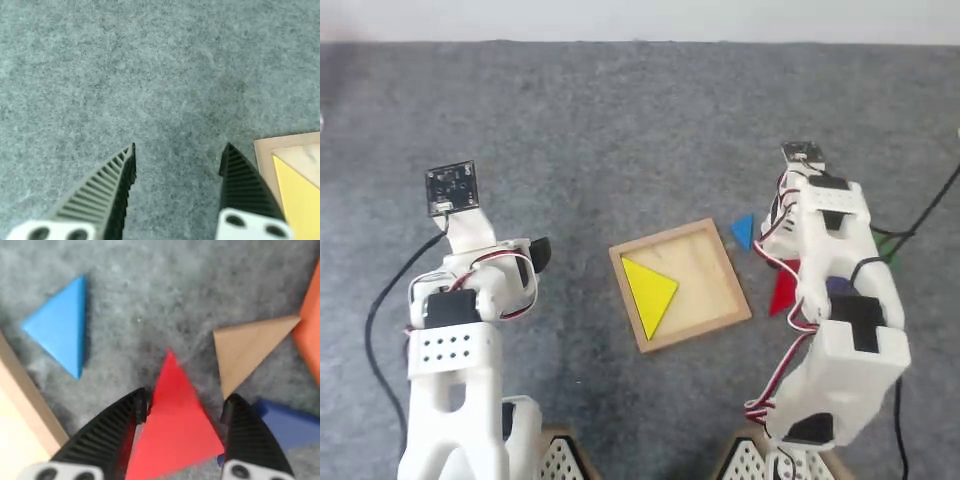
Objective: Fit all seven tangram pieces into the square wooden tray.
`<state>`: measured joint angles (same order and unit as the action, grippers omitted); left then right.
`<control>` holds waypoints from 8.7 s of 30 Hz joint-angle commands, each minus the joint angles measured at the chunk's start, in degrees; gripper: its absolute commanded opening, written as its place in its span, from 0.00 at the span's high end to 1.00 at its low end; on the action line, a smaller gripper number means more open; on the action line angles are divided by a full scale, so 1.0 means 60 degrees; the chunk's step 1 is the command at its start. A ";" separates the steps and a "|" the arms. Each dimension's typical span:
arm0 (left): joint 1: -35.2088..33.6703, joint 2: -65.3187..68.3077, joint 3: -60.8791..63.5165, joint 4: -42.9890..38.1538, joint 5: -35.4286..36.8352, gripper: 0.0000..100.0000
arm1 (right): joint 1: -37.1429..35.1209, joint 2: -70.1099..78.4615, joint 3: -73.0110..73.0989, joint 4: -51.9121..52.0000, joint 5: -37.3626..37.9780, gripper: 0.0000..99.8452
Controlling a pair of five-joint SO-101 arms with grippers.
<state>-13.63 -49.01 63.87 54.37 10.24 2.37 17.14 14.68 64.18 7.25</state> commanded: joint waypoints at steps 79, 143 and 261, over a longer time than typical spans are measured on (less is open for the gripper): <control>-0.0073 -0.0029 -0.0037 -0.0425 -0.0103 0.73 | -0.6044 -0.2352 0.0015 0.1341 0.4806 0.89; -0.0073 -0.0029 -0.0037 -0.0440 -0.0103 0.73 | -0.6322 -0.2322 0.1407 0.0242 -1.0916 0.82; -0.0073 -0.0044 0.0154 -0.0674 -0.0117 0.73 | 0.1311 0.1678 -0.4366 0.0520 0.4938 0.66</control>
<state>-13.71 -48.92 65.19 51.38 9.98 8.09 26.55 -6.59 68.84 38.29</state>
